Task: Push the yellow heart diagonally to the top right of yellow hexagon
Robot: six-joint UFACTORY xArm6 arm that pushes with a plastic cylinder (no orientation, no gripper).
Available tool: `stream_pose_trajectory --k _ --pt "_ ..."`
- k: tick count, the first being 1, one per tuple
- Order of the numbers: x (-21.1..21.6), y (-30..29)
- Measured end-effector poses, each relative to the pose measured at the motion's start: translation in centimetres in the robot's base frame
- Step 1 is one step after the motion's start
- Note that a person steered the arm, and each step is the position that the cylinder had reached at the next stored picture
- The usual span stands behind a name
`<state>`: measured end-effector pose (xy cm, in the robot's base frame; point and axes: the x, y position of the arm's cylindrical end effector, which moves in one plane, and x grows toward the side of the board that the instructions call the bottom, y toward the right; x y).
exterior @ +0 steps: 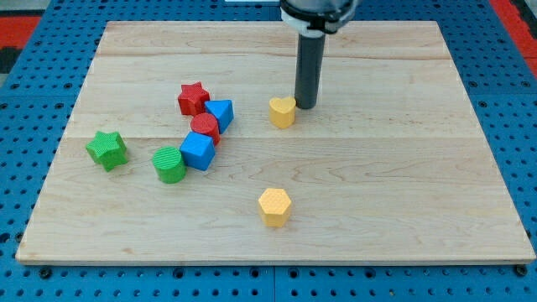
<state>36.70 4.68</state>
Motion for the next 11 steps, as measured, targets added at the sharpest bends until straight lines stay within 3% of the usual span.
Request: stream_pose_trajectory --k 1,3,5,8,11 --pt "-0.4 -2.0" --pt "5.8 -2.5" --pt "3.8 -8.7" --pt "9.3 -3.3" --pt "9.7 -0.6"
